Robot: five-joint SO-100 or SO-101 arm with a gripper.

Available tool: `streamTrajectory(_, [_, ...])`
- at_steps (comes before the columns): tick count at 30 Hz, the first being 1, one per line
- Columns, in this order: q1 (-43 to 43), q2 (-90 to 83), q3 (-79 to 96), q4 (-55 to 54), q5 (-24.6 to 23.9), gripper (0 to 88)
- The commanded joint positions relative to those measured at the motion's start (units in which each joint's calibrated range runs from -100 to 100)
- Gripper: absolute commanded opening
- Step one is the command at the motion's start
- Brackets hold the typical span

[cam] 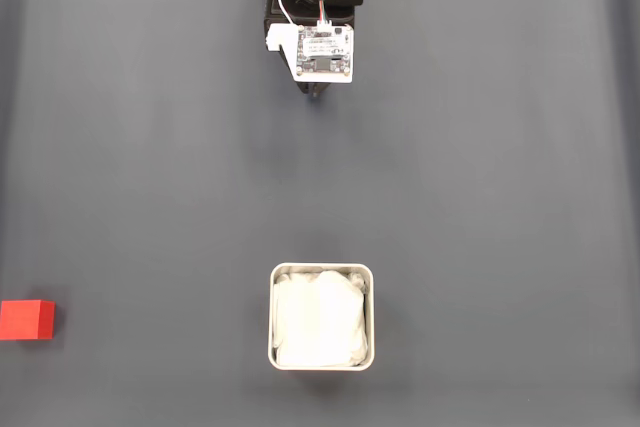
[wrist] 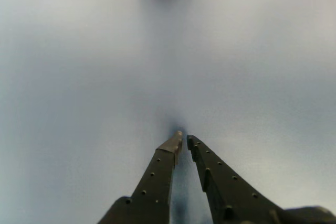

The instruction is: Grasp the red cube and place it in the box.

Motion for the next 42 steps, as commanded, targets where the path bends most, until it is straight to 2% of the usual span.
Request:
streamTrajectory(1, [0.5, 0.1, 0.5, 1.2, 0.2, 0.0])
streamTrajectory(29, [0.7, 0.1, 0.5, 1.1, 1.0, 0.0])
streamTrajectory(35, [1.3, 0.9, -5.6, -9.4, 1.9, 0.0])
streamTrajectory(42, [0.9, 15.2, -31.0, -25.4, 2.0, 0.0])
